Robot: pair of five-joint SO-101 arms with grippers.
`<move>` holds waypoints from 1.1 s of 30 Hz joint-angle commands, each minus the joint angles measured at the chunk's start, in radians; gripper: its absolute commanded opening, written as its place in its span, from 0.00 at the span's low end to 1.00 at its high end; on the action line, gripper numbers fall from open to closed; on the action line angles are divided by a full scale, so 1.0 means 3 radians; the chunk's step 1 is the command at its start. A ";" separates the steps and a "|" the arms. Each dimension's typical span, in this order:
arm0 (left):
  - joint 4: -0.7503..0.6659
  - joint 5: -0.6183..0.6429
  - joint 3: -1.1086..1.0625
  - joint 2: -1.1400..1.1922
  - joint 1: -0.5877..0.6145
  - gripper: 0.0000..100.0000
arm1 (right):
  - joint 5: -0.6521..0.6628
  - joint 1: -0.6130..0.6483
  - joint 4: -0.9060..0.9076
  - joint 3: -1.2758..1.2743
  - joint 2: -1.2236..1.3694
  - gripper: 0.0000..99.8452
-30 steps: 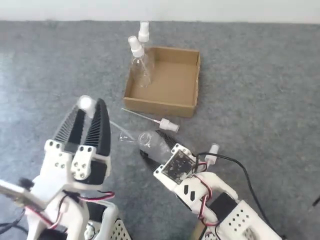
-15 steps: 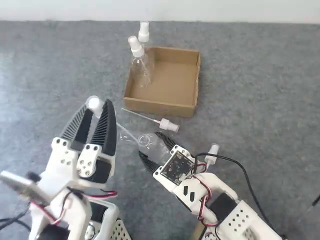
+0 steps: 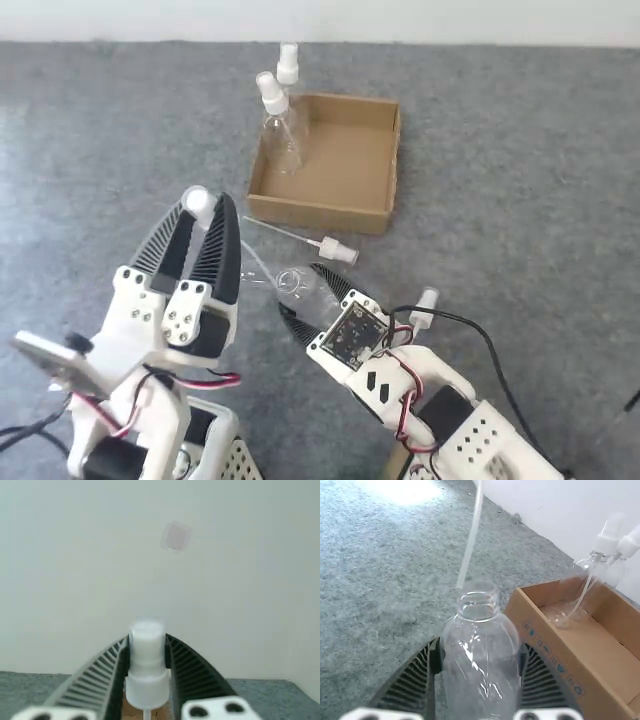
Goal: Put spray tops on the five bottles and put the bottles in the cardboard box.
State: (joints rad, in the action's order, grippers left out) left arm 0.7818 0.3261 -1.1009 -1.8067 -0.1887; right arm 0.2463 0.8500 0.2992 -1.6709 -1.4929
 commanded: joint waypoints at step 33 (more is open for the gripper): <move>0.0261 -0.0148 -0.0269 -0.0072 -0.0148 0.01 | 0.0026 0.0069 0.0008 -0.0066 -0.0059 0.05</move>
State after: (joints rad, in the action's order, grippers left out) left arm 0.8585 0.2954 -1.1638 -1.8067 -0.2240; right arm 0.2447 0.8715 0.2992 -1.6709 -1.4929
